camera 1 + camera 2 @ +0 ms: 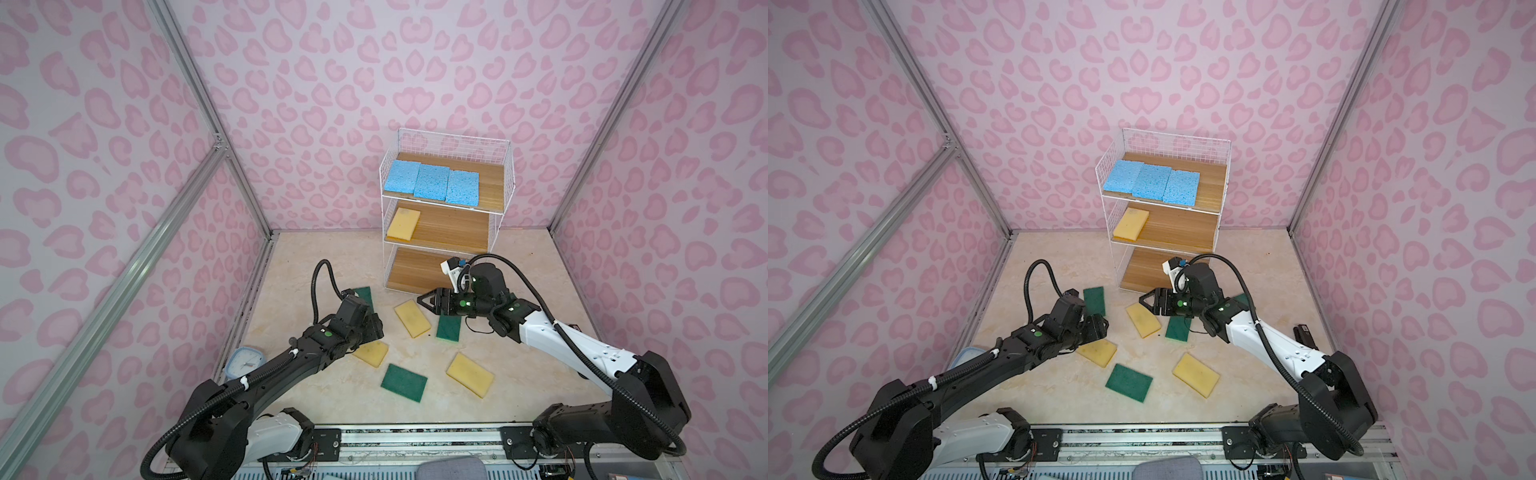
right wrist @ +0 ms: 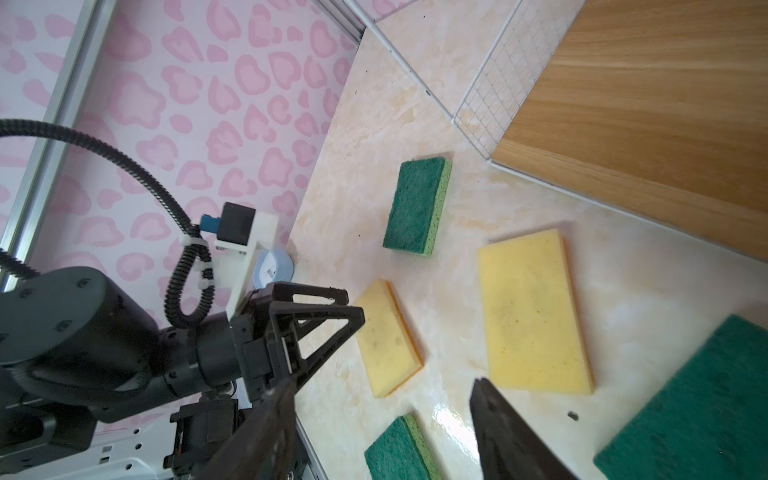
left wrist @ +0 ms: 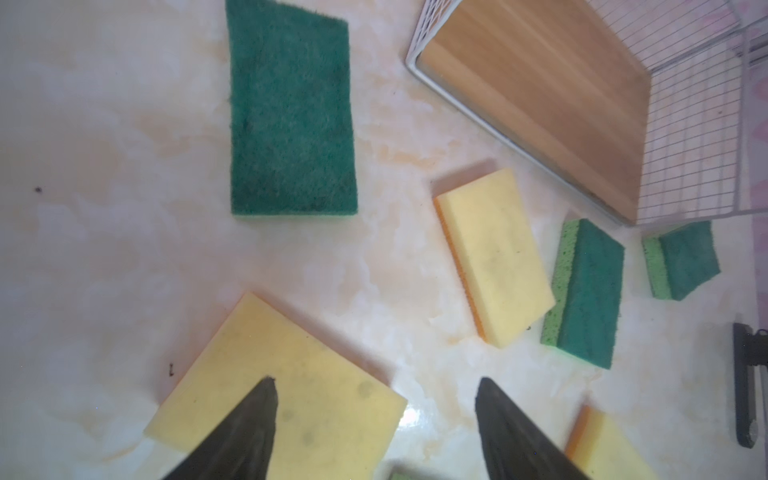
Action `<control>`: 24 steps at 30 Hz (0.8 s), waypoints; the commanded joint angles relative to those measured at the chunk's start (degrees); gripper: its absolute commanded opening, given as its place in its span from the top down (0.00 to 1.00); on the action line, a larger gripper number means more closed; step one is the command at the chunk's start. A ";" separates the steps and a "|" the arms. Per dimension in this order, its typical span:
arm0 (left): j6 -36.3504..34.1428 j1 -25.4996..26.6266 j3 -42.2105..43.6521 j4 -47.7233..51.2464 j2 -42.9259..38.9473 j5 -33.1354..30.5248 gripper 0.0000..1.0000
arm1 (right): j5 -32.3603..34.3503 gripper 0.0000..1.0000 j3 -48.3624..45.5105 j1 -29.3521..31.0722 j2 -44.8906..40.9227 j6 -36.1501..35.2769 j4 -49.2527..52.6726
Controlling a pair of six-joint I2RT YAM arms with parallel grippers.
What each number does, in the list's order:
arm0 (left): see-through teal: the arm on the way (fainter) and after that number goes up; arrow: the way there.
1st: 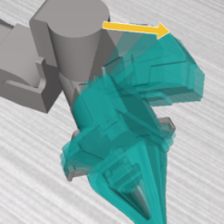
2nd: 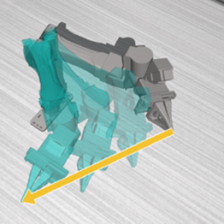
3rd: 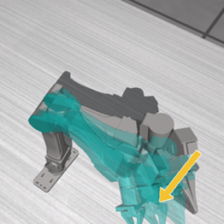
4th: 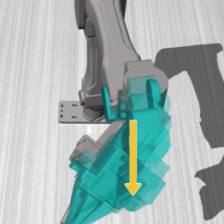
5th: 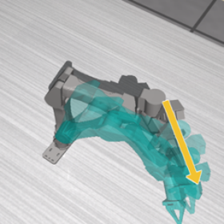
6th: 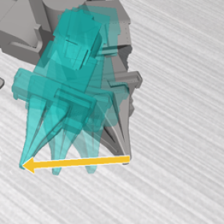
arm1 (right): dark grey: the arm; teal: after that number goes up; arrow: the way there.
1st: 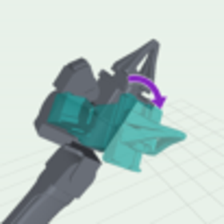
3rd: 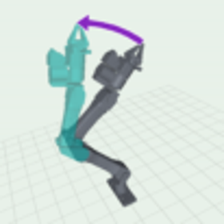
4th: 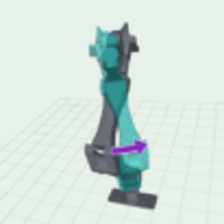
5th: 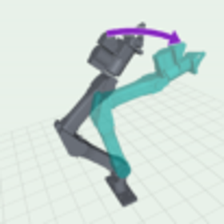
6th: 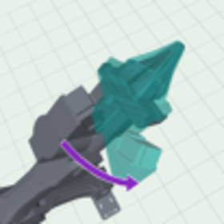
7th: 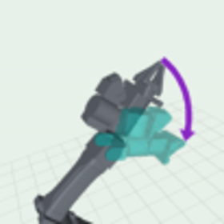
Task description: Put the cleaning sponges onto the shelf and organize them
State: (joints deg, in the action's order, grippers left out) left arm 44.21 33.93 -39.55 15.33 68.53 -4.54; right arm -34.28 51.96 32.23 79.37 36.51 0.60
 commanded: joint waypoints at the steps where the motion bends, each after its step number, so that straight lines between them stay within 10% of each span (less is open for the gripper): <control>1: -1.85 0.06 -1.17 3.50 -4.36 -2.17 0.28 | -1.78 0.34 0.74 0.91 1.88 -2.72 1.61; 11: 4.50 0.08 12.61 7.86 -15.38 0.54 0.95 | -0.09 0.34 5.43 8.83 13.71 -6.33 1.37; 24: 8.22 0.07 19.95 -4.18 -7.52 1.15 0.96 | -0.30 0.39 8.82 13.20 26.03 -6.59 -1.36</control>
State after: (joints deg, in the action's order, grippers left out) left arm 51.05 34.00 -19.68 17.23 58.39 -3.42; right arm -34.48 60.53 44.80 104.18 30.46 0.69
